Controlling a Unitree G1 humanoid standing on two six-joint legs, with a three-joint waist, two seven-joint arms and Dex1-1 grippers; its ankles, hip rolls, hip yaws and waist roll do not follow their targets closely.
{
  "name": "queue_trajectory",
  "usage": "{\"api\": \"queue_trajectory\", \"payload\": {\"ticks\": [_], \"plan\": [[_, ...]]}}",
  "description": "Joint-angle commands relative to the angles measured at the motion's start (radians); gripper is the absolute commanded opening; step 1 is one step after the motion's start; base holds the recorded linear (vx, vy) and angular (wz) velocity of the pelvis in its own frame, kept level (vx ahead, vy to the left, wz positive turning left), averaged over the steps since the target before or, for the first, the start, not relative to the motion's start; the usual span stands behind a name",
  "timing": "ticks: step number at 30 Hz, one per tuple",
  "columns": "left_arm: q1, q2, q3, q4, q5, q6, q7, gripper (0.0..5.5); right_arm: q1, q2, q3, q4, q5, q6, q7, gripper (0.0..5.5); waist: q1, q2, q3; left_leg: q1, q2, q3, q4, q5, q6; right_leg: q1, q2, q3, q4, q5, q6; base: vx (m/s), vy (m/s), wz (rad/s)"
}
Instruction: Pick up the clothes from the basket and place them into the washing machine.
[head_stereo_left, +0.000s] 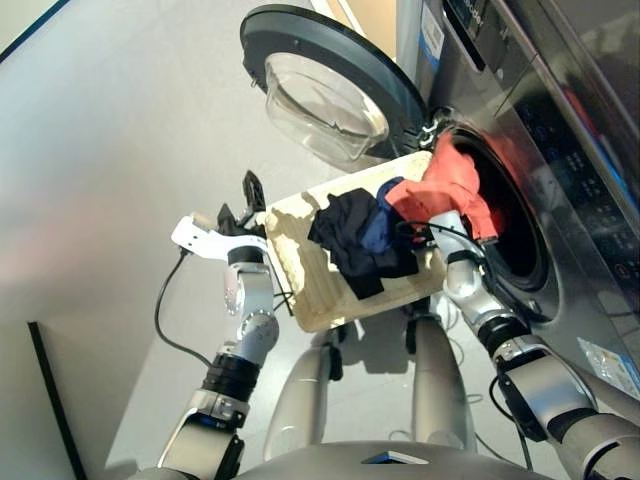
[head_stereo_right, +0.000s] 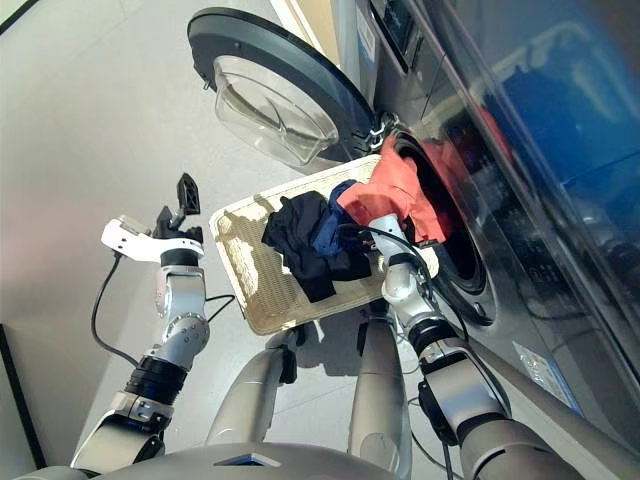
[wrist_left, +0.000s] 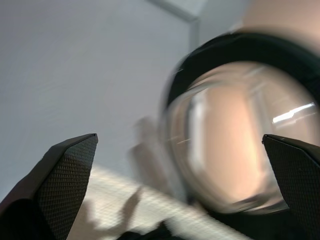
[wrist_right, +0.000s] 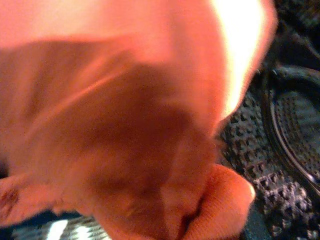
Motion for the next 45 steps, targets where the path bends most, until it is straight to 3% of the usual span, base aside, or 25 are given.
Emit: {"api": "queue_trajectory", "payload": {"ticks": [1, 9, 10, 15, 19, 22, 27, 28, 29, 32, 33, 34, 37, 40, 45], "plan": [[-0.033, 0.031, 0.031, -0.018, 0.068, -0.043, 0.023, 5.5, -0.153, -0.024, -0.032, 0.011, 0.038, -0.014, -0.135, 0.0, 0.009, 0.02, 0.028, -0.08, -0.035, -0.017, 0.1, -0.065, 0.059, -0.031, 0.011, 0.004, -0.141, 0.163, 0.061, 0.0, 0.0, 0.0], [-0.018, 0.083, 0.007, -0.03, 0.089, -0.039, 0.046, 5.5, -0.393, -0.198, -0.138, 0.162, 0.148, 0.028, -0.303, 0.0, 0.042, 0.046, 0.051, -0.268, -0.045, -0.038, 0.232, -0.076, 0.071, -0.216, 0.004, 0.017, -0.002, 0.146, 0.054, 0.014, 0.005, 0.04], [-0.015, 0.092, -0.001, -0.027, 0.091, -0.036, 0.046, 5.5, -0.42, -0.234, -0.151, 0.196, 0.179, 0.03, -0.321, 0.0, 0.05, 0.051, 0.047, -0.274, -0.043, -0.045, 0.252, -0.108, 0.065, -0.228, 0.009, 0.022, 0.032, 0.11, 0.062, 0.103, 0.018, 0.112], [0.02, 0.128, -0.018, -0.036, 0.071, -0.025, 0.041, 5.5, -0.545, -0.437, -0.129, 0.296, 0.255, 0.065, -0.397, 0.0, 0.067, 0.058, 0.054, -0.377, -0.059, -0.046, 0.358, -0.13, 0.063, -0.347, 0.008, 0.033, 0.157, 0.085, 0.062, 0.019, 0.002, 0.01], [0.035, 0.15, -0.025, -0.025, 0.054, -0.018, 0.046, 5.5, -0.626, -0.603, -0.107, 0.325, 0.346, 0.056, -0.416, 0.0, 0.061, 0.055, 0.066, -0.445, -0.064, -0.043, 0.427, -0.146, 0.063, -0.422, 0.014, 0.044, 0.222, 0.075, 0.064, 0.0, 0.0, 0.0], [0.039, 0.152, -0.025, -0.018, 0.043, -0.013, 0.048, 5.5, -0.667, -0.644, -0.074, 0.329, 0.414, 0.036, -0.401, 0.0, 0.053, 0.047, 0.074, -0.477, -0.061, -0.036, 0.459, -0.157, 0.065, -0.452, 0.022, 0.05, 0.243, 0.078, 0.063, 0.0, 0.0, 0.0], [0.03, 0.147, -0.053, -0.007, 0.064, -0.006, 0.031, 5.5, -0.65, -0.593, -0.061, 0.312, 0.411, 0.007, -0.386, 0.0, 0.046, 0.047, 0.074, -0.473, -0.06, -0.032, 0.472, -0.161, 0.062, -0.44, 0.023, 0.052, 0.236, 0.089, 0.063, 0.0, 0.0, 0.0], [0.025, 0.152, -0.055, -0.003, 0.078, -0.008, 0.026, 5.5, -0.639, -0.581, -0.051, 0.311, 0.407, 0.007, -0.357, 1.64, 0.044, 0.045, 0.073, -0.468, -0.059, -0.03, 0.472, -0.159, 0.06, -0.432, 0.023, 0.05, 0.23, 0.092, 0.063, 0.0, 0.0, 0.0], [0.019, 0.154, -0.057, 0.001, 0.083, -0.01, 0.022, 5.5, -0.63, -0.562, -0.051, 0.303, 0.422, -0.012, -0.315, 5.5, 0.043, 0.044, 0.071, -0.464, -0.059, -0.029, 0.47, -0.158, 0.059, -0.425, 0.023, 0.05, 0.223, 0.094, 0.063, 0.0, 0.0, 0.0], [0.003, 0.159, -0.033, 0.016, 0.096, -0.011, 0.003, 5.5, -0.53, -0.476, -0.049, 0.19, 0.526, -0.114, -0.121, 5.5, 0.035, 0.033, 0.067, -0.446, -0.055, -0.031, 0.452, -0.153, 0.053, -0.395, 0.022, 0.047, 0.197, 0.103, 0.063, -0.003, -0.018, -0.032], [0.0, 0.157, -0.025, 0.016, 0.104, -0.002, -0.015, 5.5, -0.45, -0.442, -0.077, 0.114, 0.638, -0.159, 0.029, 5.5, 0.024, 0.026, 0.07, -0.435, -0.052, -0.033, 0.444, -0.152, 0.052, -0.38, 0.02, 0.043, 0.189, 0.104, 0.064, -0.009, -0.072, -0.093], [-0.013, 0.168, -0.01, 0.04, 0.106, 0.009, -0.026, 5.5, -0.411, -0.426, -0.1, 0.111, 0.687, -0.168, 0.075, 5.5, 0.02, 0.021, 0.07, -0.42, -0.051, -0.037, 0.427, -0.148, 0.048, -0.358, 0.016, 0.039, 0.169, 0.107, 0.064, 0.004, -0.074, -0.125], [-0.038, 0.165, -0.016, 0.087, 0.122, 0.018, -0.052, 5.5, -0.392, -0.355, -0.106, 0.126, 0.731, -0.198, 0.158, 5.5, 0.013, 0.015, 0.072, -0.367, -0.045, -0.043, 0.354, -0.133, 0.041, -0.302, 0.011, 0.031, 0.104, 0.113, 0.064, 0.006, -0.019, -0.037], [-0.084, 0.185, -0.041, 0.14, 0.21, 0.027, -0.042, 5.5, -0.381, -0.302, -0.062, 0.108, 0.739, -0.195, 0.247, 5.5, 0.006, 0.007, 0.074, -0.314, -0.038, -0.039, 0.285, -0.12, 0.037, -0.242, 0.008, 0.019, 0.033, 0.121, 0.065, 0.0, 0.0, 0.0], [-0.148, 0.183, -0.072, 0.218, 0.295, 0.047, -0.057, 5.5, -0.297, -0.223, 0.012, -0.038, 0.676, -0.209, 0.314, 5.5, -0.011, -0.011, 0.065, -0.247, -0.032, -0.042, 0.196, -0.094, 0.033, -0.179, 0.015, 0.009, -0.047, 0.137, 0.066, 0.0, 0.0, 0.0]]}}
